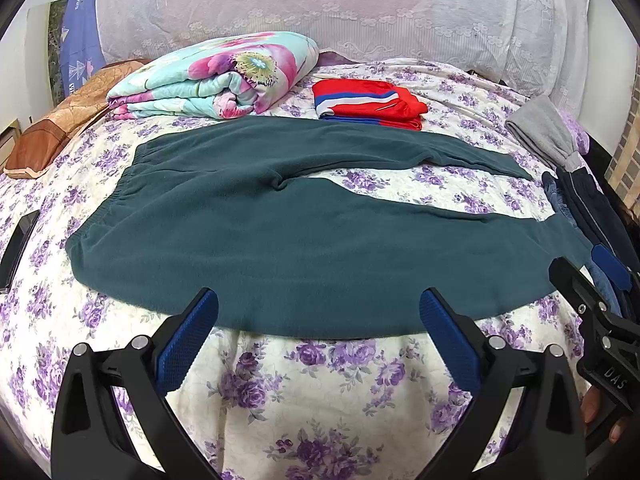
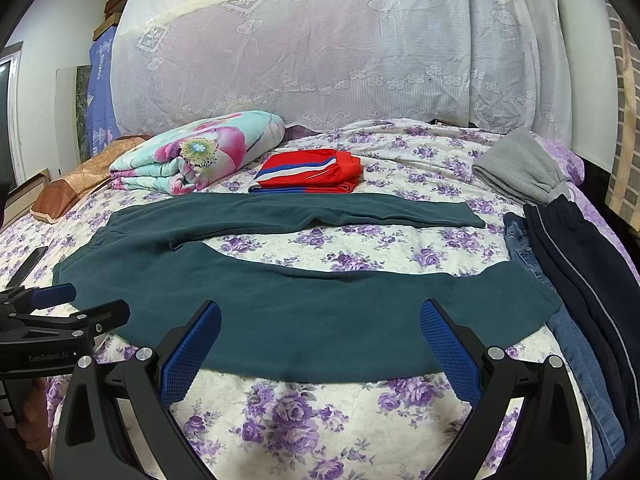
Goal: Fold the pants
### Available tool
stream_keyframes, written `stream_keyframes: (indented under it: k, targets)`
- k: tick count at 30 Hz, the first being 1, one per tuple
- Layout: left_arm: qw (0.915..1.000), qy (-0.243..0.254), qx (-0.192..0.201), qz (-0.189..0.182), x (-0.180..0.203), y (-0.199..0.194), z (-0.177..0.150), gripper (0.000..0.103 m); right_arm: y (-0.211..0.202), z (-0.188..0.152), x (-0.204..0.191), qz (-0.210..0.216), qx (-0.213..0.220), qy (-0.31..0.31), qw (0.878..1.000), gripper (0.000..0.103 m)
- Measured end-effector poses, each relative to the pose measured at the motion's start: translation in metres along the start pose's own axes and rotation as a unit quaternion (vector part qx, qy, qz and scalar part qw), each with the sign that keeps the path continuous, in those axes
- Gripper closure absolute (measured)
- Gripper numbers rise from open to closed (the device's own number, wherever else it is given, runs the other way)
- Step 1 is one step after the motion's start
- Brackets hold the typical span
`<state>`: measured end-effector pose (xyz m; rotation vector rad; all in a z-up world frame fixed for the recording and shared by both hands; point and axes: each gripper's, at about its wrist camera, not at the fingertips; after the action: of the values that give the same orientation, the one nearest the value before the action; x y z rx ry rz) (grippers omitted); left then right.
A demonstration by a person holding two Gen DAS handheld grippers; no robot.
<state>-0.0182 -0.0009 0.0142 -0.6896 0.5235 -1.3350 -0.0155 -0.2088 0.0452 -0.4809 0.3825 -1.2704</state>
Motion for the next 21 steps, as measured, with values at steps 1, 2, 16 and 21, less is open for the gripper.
stream_keyframes:
  k: [1,2,16,21]
  targets:
    - [1.0000,0.001,-0.001,0.001,0.000,0.000,0.001,0.005,0.001,0.001,-0.001,0.001,-0.001,-0.002,1.000,0.003]
    - [1.0000,0.000,0.000,0.000,0.000,0.000,0.001,0.005,0.001,0.001,-0.002,0.001,-0.002,-0.004,1.000,0.003]
    - [1.0000,-0.007,-0.003,0.000,-0.007,0.005,0.006,0.005,0.007,0.003,-0.010,0.005,-0.010,-0.016,1.000,0.003]
    - [1.0000,-0.007,-0.006,0.002,-0.008,0.008,0.004,0.005,0.012,0.000,-0.012,0.006,-0.014,-0.018,1.000,0.003]
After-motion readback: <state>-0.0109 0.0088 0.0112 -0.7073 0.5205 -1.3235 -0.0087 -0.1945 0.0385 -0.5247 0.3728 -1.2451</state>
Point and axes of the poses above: each gripper's, at about its wrist camera, not at the fingertips, and y roughly the way its jaws point, x to its right, z to its top, and after that the axes turned 3 degrees about z, right-handed
